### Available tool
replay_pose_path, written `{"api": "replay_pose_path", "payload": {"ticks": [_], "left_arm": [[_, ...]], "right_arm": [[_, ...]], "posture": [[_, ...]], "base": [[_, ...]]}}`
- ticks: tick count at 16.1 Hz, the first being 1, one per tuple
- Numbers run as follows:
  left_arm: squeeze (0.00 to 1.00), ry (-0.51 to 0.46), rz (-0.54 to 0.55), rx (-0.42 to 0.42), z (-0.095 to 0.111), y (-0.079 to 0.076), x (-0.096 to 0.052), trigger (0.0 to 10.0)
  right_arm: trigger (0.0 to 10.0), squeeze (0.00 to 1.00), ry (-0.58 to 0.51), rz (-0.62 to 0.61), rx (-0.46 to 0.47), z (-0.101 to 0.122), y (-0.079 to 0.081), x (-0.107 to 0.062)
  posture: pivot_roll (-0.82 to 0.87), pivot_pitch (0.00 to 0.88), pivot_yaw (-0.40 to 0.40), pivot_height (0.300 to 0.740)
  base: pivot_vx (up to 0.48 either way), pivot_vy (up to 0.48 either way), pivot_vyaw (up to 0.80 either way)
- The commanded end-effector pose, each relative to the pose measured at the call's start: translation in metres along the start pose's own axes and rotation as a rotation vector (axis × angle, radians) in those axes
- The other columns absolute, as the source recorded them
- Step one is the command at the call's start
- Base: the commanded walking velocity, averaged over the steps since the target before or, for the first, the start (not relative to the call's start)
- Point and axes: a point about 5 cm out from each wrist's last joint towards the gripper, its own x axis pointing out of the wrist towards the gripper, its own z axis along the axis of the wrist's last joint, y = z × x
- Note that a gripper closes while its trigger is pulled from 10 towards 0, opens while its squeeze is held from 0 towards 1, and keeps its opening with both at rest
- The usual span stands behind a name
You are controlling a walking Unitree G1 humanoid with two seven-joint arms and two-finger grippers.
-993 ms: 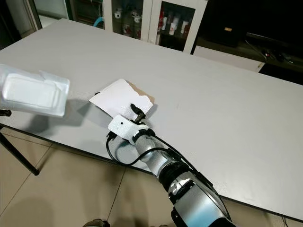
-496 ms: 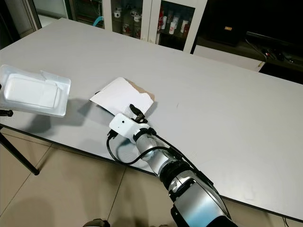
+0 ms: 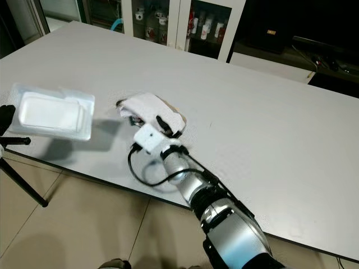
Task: Picking trash to rubbish bin
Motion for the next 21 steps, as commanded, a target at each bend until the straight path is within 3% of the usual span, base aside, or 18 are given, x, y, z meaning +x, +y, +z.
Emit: {"api": "replay_pose_path", "payload": {"ticks": [1, 5, 8, 9, 11, 13, 15, 16, 18, 20, 21], "left_arm": [[0.00, -0.021, -0.023, 0.008, 0.003, -0.009, -0.001, 0.0], [0.00, -0.031, -0.023, -0.008, 0.000, -0.017, -0.003, 0.0], [0.00, -0.066, -0.007, -0.022, 0.003, -0.019, -0.006, 0.0], [0.00, -0.083, -0.008, -0.035, 0.004, -0.021, -0.010, 0.0], [0.00, -0.083, -0.017, -0.049, 0.002, -0.025, -0.014, 0.0], [0.00, -0.077, -0.036, -0.069, -0.003, -0.034, -0.016, 0.0], [0.00, -0.085, -0.062, -0.076, -0.003, -0.044, -0.014, 0.0], [0.00, -0.089, -0.073, -0.088, -0.003, -0.050, -0.015, 0.0], [0.00, -0.082, -0.120, -0.103, -0.007, -0.063, -0.020, 0.0], [0.00, -0.085, -0.153, -0.141, -0.010, -0.074, -0.028, 0.0], [0.00, -0.099, -0.192, -0.166, -0.010, -0.087, -0.034, 0.0]], "right_arm": [[0.0, 0.00, -0.012, -0.074, 0.043, 0.000, -0.016, 0.002], [0.0, 0.00, -0.002, -0.157, 0.131, -0.007, -0.035, 0.000], [0.0, 0.00, -0.012, -0.243, 0.283, -0.010, -0.053, -0.002], [0.0, 0.00, -0.054, -0.292, 0.393, -0.010, -0.067, -0.006], [0.0, 0.00, -0.078, -0.314, 0.450, -0.013, -0.075, -0.013], [0.0, 0.00, -0.093, -0.331, 0.465, -0.025, -0.084, -0.030], [0.0, 0.00, -0.098, -0.281, 0.470, -0.029, -0.083, -0.037], [4.0, 0.00, -0.101, -0.223, 0.505, -0.029, -0.079, -0.039], [10.0, 0.00, -0.118, -0.184, 0.577, -0.027, -0.078, -0.048], [10.0, 0.00, -0.114, -0.176, 0.600, -0.029, -0.079, -0.063], [10.0, 0.00, -0.089, -0.171, 0.634, -0.033, -0.076, -0.079]], "posture": [[0.10, 0.060, -0.091, 0.740], [0.10, 0.059, -0.084, 0.740], [0.10, 0.058, -0.085, 0.740], [0.10, 0.056, -0.089, 0.740], [0.10, 0.054, -0.086, 0.740], [0.09, 0.051, -0.080, 0.740], [0.09, 0.044, -0.079, 0.740], [0.09, 0.043, -0.082, 0.740], [0.09, 0.032, -0.086, 0.740], [0.09, 0.027, -0.084, 0.740], [0.09, 0.023, -0.076, 0.740]], "base": [[0.000, 0.000, 0.00], [0.000, 0.000, 0.00], [0.000, 0.000, 0.00], [0.000, 0.000, 0.00], [0.000, 0.000, 0.00], [0.000, 0.000, 0.00], [0.000, 0.000, 0.00], [0.000, 0.000, 0.00], [0.000, 0.000, 0.00], [0.000, 0.000, 0.00], [0.000, 0.000, 0.00]]}}
